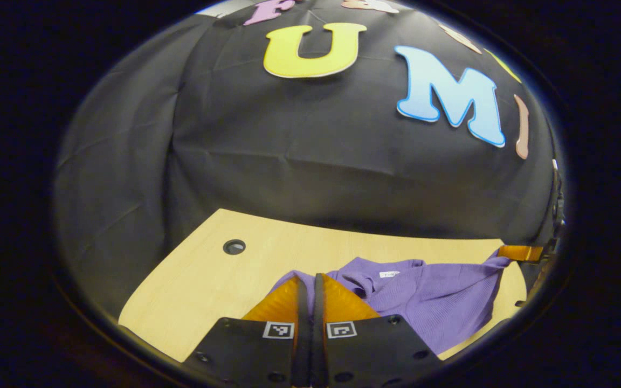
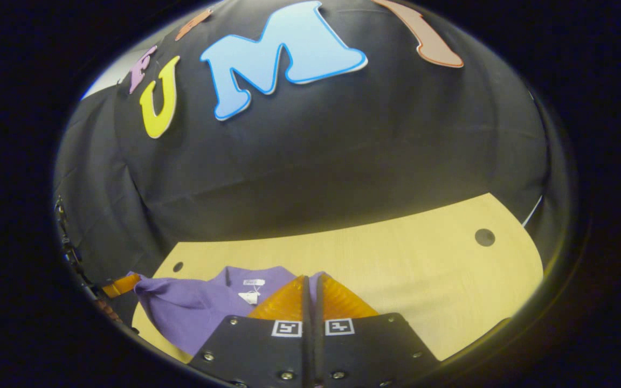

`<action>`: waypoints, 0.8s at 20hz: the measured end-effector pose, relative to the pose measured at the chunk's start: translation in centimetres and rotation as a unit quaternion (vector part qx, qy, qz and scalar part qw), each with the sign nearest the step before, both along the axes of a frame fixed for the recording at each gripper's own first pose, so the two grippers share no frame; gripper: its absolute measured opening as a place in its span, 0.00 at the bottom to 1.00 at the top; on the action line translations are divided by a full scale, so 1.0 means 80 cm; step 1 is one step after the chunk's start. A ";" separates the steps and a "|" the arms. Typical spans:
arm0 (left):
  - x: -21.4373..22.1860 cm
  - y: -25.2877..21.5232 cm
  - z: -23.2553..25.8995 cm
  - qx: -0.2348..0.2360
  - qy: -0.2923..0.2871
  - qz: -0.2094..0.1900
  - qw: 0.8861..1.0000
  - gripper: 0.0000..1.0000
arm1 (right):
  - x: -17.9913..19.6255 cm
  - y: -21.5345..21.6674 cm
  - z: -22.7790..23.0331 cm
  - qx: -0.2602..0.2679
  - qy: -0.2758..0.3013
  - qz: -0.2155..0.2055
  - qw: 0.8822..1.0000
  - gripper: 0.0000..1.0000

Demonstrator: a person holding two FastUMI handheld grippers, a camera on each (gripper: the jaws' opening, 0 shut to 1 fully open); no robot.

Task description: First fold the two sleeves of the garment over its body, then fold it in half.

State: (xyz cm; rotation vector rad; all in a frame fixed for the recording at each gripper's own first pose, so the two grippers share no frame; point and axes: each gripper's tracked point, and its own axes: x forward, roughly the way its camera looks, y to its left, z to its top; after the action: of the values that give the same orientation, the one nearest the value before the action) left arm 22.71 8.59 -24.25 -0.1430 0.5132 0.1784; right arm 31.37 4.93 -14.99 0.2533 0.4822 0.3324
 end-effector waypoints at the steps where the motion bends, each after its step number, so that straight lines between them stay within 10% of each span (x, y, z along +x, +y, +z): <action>1: 0.009 -0.005 -0.004 0.009 0.001 -0.008 1.000 0.08 | 0.007 0.001 -0.007 -0.007 0.001 0.002 1.000 0.01; 16: 0.048 -0.006 -0.034 0.048 0.004 0.013 0.999 0.17 | 0.040 -0.005 -0.032 -0.053 -0.008 -0.002 0.999 0.04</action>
State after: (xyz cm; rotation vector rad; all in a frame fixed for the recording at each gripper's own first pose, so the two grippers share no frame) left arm 26.55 8.08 -26.98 -0.0555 0.5101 0.2283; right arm 34.56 4.51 -17.52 0.1482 0.4827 0.3033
